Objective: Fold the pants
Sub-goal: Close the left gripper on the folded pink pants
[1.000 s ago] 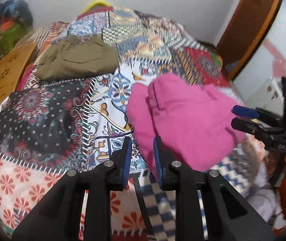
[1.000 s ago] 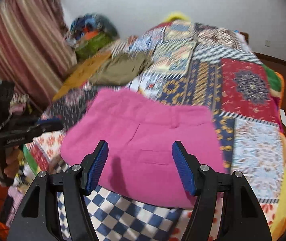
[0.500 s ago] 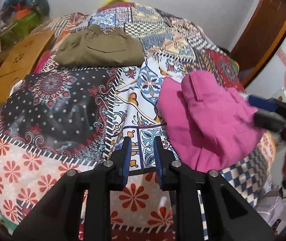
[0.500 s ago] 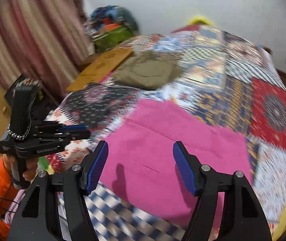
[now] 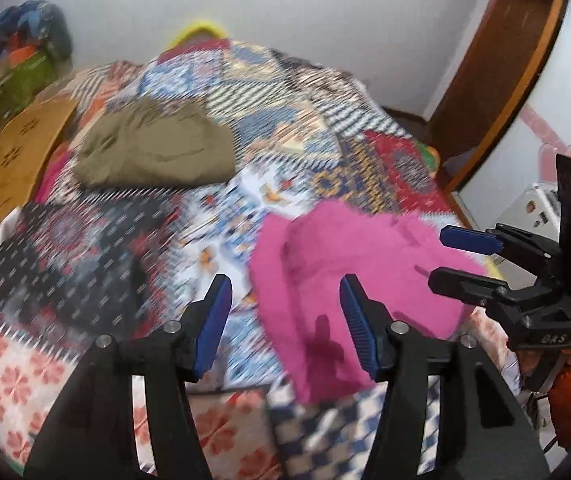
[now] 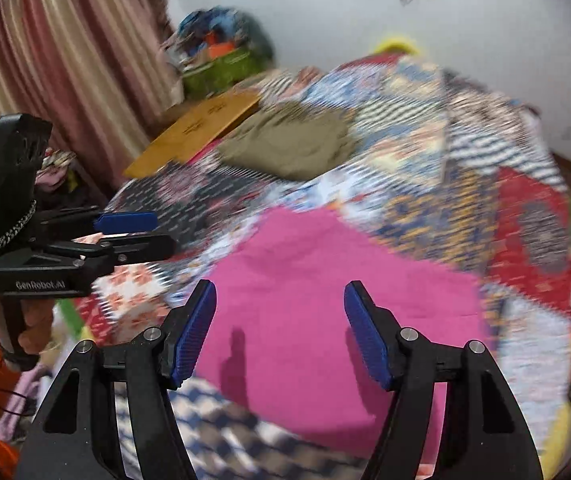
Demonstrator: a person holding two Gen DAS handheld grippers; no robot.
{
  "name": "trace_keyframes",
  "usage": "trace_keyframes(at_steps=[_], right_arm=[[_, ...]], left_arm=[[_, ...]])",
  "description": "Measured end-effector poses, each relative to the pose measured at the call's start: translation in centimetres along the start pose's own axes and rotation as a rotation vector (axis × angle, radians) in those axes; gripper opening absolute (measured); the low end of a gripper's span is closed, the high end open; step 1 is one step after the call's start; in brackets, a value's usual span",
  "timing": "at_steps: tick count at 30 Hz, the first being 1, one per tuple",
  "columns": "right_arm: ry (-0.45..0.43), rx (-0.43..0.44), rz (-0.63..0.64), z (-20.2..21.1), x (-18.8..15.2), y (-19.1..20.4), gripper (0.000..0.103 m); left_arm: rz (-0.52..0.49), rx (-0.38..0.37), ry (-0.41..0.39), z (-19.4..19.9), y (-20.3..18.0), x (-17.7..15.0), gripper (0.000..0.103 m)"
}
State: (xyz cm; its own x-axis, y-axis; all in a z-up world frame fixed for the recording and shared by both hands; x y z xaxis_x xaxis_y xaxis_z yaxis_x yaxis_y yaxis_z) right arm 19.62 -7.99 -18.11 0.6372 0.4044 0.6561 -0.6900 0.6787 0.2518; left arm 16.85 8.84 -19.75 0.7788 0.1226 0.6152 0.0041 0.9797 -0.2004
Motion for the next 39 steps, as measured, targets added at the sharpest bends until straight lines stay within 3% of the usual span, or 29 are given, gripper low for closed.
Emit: trace_keyframes(at_steps=[2, 3, 4, 7, 9, 15, 20, 24, 26, 27, 28, 30, 31, 34, 39], right_arm=[[0.0, -0.023, -0.032, 0.3, 0.3, -1.8, 0.063], [-0.002, -0.025, -0.045, 0.2, 0.5, -2.7, 0.063], [-0.005, -0.023, -0.053, 0.0, 0.7, -3.5, 0.063], [0.007, -0.013, -0.046, -0.8, 1.0, -4.7, 0.048], [0.038, 0.022, -0.035, -2.1, 1.1, -4.7, 0.039], [0.206, 0.042, 0.024, -6.9, -1.3, -5.4, 0.032], [0.216, 0.061, -0.076, -6.5, -1.3, -8.4, 0.03], [0.198, 0.053, -0.109, -4.7, -1.9, -8.9, 0.033], [0.163, 0.031, -0.111, -2.3, -1.9, -8.9, 0.035], [0.149, 0.02, -0.114, -1.6, -2.0, -8.9, 0.041], [0.13, -0.001, -0.114, -0.7, -2.0, -8.9, 0.046], [0.1, -0.037, -0.11, 1.0, -2.4, -9.0, 0.06], [0.096, -0.043, -0.114, 1.4, -2.7, -9.1, 0.062], [0.105, -0.046, -0.147, 1.7, -3.7, -9.4, 0.071], [0.149, -0.034, -0.226, 0.3, -6.3, -10.0, 0.072]], left_arm=[[-0.023, -0.011, -0.008, -1.1, -1.5, 1.0, 0.041], [-0.043, -0.029, 0.008, -1.9, -2.5, 1.4, 0.026], [-0.054, -0.044, 0.02, -2.5, -3.0, 1.6, 0.018], [-0.089, -0.088, 0.066, -4.9, -4.6, 2.3, 0.008], [-0.11, -0.108, 0.095, -6.1, -5.2, 2.4, 0.008], [-0.12, -0.071, 0.192, -10.3, -3.4, 2.2, 0.002], [-0.045, -0.119, 0.221, -11.8, -1.7, 1.8, 0.002], [-0.088, -0.077, 0.221, -11.1, -2.7, 2.0, 0.003], [-0.115, -0.066, 0.197, -9.9, -3.2, 2.4, 0.009], [-0.12, -0.062, 0.181, -9.0, -3.3, 2.6, 0.027], [-0.119, -0.045, 0.157, -7.9, -3.2, 2.8, 0.059], [-0.099, -0.026, 0.094, -6.0, -2.8, 3.0, 0.092], [-0.09, -0.034, 0.067, -5.1, -2.5, 2.9, 0.093], [-0.062, -0.024, 0.108, -4.6, -1.3, 1.7, 0.093], [0.048, -0.022, 0.182, -5.7, 1.1, -1.3, 0.093]])
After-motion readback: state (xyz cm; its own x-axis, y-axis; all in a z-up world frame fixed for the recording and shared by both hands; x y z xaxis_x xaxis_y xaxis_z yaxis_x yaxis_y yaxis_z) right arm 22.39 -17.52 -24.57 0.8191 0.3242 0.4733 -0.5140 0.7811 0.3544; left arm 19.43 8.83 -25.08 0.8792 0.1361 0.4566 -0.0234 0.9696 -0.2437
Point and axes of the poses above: each gripper's, at about its wrist camera, not at the fingertips, and z roughly against the way its jaws point, y to its left, x to its top, the point moved 6 cm from there along -z, roughly the way its jaws point, and after that the axes turned 2 degrees about -z, right-handed, at the moved point
